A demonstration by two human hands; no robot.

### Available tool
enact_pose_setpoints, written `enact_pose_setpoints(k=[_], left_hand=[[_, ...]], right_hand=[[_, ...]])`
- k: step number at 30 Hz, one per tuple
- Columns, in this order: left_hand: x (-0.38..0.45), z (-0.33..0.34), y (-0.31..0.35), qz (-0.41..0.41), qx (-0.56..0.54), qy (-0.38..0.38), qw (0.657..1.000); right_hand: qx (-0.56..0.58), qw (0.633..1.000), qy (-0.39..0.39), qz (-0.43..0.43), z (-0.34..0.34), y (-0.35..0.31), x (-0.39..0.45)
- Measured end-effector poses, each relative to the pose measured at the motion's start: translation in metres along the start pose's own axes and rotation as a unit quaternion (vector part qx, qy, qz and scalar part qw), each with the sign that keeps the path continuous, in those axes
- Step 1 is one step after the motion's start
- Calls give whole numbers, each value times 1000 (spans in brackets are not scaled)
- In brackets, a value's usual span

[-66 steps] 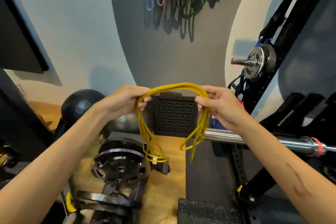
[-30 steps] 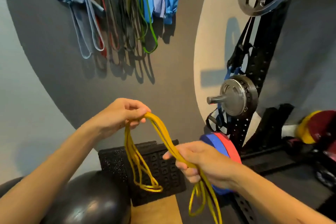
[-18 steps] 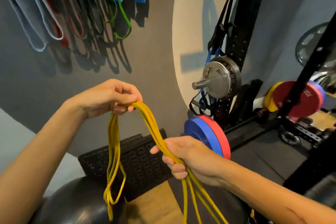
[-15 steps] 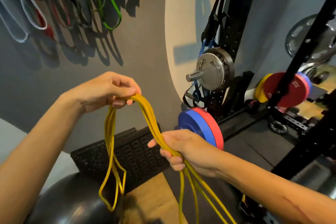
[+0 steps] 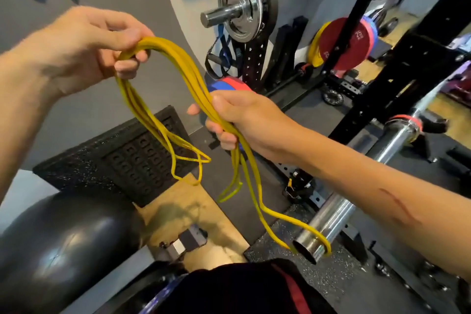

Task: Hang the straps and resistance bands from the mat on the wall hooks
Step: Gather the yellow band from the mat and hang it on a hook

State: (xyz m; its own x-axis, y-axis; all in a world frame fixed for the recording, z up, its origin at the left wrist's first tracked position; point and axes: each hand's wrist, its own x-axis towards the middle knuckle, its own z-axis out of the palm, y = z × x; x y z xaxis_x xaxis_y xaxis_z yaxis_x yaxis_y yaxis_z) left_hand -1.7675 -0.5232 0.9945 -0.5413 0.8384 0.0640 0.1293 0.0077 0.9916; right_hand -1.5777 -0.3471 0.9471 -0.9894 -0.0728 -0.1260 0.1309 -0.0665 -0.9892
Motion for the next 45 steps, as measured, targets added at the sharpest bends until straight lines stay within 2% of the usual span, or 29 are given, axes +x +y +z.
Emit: enact_pose_setpoints(k=[3,8,16,26,39,45], left_hand=[[4,4,1,1,-14,0,1000],[4,11,-3,-1,-25,-8,1000],[-1,20,-10,-70,18,-100,992],[0,39,-30,-66,18,-151,986],[12,50,-79,-93,-81,-181,976],[16,70,-102,-56,-106,-130,984]], right_hand=[[22,999,27,-14,-4,-2,0],[-12,999,35,-39,-10,0,-2],[-19,999,30,-32,-18,10,-2],[7,999,35,-40,-23,14,1],[123,990,72,-19,-12,54,16],[153,983,99,-7,-15,68,17]])
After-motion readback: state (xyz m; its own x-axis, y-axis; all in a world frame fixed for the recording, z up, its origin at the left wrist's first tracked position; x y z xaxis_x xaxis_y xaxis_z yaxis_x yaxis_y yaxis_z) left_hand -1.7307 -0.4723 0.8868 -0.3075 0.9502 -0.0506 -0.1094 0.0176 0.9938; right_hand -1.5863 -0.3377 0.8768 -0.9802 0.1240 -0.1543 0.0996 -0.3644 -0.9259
